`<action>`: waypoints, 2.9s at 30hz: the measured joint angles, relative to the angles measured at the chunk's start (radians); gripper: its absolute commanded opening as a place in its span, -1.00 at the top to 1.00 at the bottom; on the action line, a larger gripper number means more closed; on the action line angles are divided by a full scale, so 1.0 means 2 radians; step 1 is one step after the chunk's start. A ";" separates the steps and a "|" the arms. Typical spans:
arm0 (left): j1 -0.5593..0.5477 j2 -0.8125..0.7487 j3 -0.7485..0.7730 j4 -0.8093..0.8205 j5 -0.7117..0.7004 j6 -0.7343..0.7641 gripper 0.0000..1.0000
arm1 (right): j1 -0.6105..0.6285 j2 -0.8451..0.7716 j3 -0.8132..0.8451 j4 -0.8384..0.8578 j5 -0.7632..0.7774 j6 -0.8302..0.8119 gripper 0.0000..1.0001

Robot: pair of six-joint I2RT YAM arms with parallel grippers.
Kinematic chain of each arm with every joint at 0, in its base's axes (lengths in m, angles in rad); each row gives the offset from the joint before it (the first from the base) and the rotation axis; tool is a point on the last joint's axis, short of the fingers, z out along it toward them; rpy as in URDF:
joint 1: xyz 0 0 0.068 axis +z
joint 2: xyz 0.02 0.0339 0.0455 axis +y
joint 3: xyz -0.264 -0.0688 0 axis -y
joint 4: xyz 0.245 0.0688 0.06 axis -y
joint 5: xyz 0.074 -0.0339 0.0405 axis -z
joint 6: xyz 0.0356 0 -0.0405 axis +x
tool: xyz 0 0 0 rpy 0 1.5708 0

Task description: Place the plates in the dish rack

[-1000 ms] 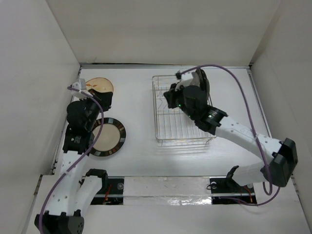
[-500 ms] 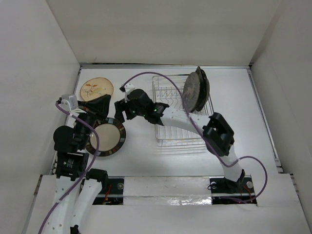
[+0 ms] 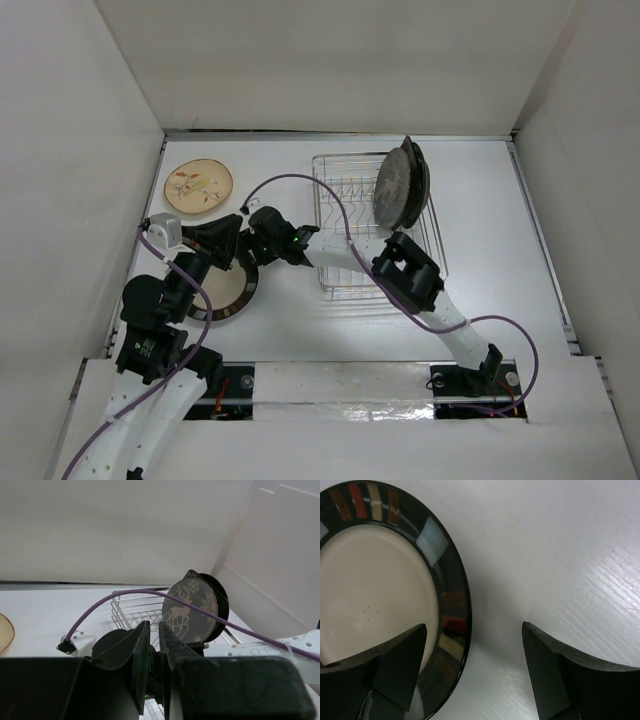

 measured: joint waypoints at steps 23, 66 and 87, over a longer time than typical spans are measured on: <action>-0.016 -0.011 -0.013 -0.001 -0.023 0.009 0.58 | -0.033 0.047 -0.011 0.117 -0.198 0.101 0.75; -0.016 -0.017 -0.014 0.002 -0.020 0.009 0.55 | -0.186 -0.462 -0.253 0.024 0.256 -0.035 1.00; -0.022 -0.011 -0.016 -0.001 -0.012 0.009 0.53 | -0.182 -0.440 -0.250 -0.025 0.438 -0.162 1.00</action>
